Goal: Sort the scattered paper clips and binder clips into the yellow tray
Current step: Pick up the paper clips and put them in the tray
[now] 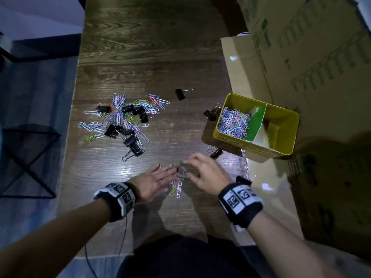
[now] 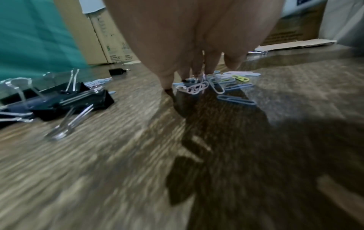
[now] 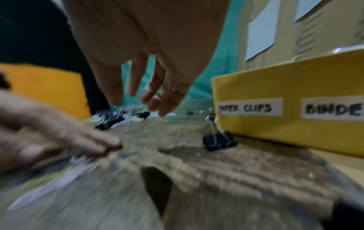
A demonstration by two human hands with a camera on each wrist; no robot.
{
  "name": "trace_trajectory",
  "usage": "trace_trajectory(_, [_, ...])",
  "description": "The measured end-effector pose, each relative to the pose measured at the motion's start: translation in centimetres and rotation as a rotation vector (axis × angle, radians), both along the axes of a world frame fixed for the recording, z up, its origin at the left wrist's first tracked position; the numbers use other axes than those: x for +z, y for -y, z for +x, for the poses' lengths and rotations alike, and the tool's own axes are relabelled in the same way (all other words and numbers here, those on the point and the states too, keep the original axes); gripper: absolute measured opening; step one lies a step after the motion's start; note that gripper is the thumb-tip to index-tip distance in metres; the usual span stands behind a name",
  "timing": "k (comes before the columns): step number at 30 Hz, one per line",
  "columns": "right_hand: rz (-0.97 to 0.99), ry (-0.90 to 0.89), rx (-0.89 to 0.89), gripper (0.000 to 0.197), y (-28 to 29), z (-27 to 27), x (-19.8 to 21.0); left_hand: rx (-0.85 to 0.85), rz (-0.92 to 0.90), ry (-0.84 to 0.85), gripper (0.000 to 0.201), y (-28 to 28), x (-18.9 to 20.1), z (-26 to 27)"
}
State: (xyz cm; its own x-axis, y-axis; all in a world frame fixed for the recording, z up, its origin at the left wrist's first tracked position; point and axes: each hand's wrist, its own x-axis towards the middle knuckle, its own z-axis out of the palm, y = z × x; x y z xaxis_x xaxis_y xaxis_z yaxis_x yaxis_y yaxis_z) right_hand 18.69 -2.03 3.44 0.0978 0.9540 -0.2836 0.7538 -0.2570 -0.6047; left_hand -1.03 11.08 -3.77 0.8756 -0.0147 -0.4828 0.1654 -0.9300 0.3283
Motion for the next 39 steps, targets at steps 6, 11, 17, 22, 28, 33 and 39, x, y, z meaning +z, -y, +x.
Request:
trace_trajectory(6, [-0.416, 0.148, -0.136, 0.112, 0.8, -5.8, -3.7, 0.262, 0.138, 0.053, 0.093, 0.5, 1.9, -2.9])
trace_trajectory(11, [-0.327, 0.166, -0.088, 0.102, -0.7, -8.9, -4.0, 0.543, 0.034, 0.033, 0.077, 3.0, 1.5, -1.4])
trace_trajectory(17, [-0.319, 0.270, -0.207, 0.100, -0.8, -9.2, -4.4, 0.594, 0.011, 0.065, 0.087, 2.4, 1.4, -0.5])
trace_trajectory(22, [-0.338, 0.211, -0.202, 0.074, -1.1, -10.7, -4.7, 0.502, -0.021, 0.029, 0.065, 1.7, 1.5, 0.2])
trace_trajectory(28, [-0.293, 0.103, -0.222, 0.045, -1.6, -10.6, -4.4, 0.483, -0.063, 0.006, 0.047, 2.4, 1.8, 0.4])
trace_trajectory(33, [-0.255, 0.042, -0.266, 0.028, -1.4, -10.3, -4.5, 0.502, -0.118, 0.097, 0.042, 1.8, 2.3, -0.2])
trace_trajectory(39, [-0.352, -0.033, -0.290, 0.023, -1.7, -9.1, -3.9, 0.498, -0.083, 0.052, 0.032, 1.3, 2.3, -0.3])
